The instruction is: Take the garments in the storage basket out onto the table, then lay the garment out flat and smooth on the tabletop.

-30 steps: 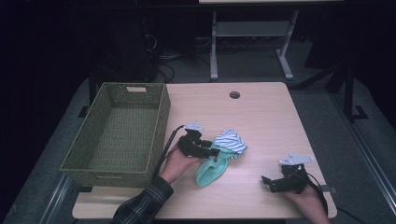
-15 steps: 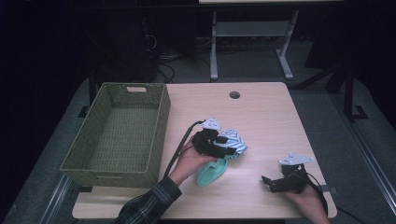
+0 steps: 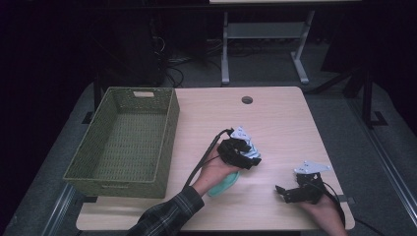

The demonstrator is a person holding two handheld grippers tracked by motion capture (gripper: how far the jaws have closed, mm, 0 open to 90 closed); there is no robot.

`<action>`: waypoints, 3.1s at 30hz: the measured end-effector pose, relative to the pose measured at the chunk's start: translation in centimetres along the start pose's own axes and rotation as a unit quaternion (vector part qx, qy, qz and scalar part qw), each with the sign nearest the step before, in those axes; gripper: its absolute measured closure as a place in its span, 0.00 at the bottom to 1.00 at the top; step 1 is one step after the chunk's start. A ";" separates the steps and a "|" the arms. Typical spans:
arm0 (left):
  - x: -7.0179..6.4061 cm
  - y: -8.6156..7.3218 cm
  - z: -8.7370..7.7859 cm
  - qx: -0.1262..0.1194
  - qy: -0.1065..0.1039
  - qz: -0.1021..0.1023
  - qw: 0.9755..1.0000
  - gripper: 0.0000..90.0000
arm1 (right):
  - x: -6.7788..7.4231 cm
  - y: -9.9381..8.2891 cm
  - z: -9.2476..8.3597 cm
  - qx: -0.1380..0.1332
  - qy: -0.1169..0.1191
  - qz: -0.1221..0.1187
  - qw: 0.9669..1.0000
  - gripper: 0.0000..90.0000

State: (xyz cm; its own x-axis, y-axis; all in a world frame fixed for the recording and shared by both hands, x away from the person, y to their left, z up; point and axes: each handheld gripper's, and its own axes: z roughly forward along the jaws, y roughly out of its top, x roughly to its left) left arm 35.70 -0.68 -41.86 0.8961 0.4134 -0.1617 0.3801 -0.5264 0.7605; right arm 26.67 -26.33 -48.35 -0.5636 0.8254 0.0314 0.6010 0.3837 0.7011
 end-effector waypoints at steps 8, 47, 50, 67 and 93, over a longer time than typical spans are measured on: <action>0.7 -0.4 1.0 0.026 0.024 0.007 0.999 0.47 | 0.0 0.0 0.0 0.000 0.000 0.001 1.000 0.00; -0.7 3.5 -6.5 -0.110 -0.078 -0.028 0.991 0.95 | 0.0 0.0 0.0 0.000 0.000 0.001 1.000 0.00; -0.7 3.9 -7.3 -0.118 -0.078 -0.026 0.990 0.94 | 0.0 0.0 0.0 0.000 0.000 0.001 1.000 0.00; 4.7 1.3 -7.3 -0.097 -0.052 -0.069 0.992 0.94 | 0.0 0.0 0.0 0.000 0.000 0.000 1.000 0.00; 8.8 -2.7 -6.0 -0.021 0.108 -0.098 0.989 0.74 | 0.0 0.0 0.0 0.000 0.000 0.000 1.000 0.00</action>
State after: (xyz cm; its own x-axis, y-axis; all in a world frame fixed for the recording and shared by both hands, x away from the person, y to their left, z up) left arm 41.21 8.82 -41.60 0.7350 0.6554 -0.1739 0.5277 -0.3917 0.7537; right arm 26.67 -26.33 -48.34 -0.5633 0.8257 0.0306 0.6007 0.3838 0.7013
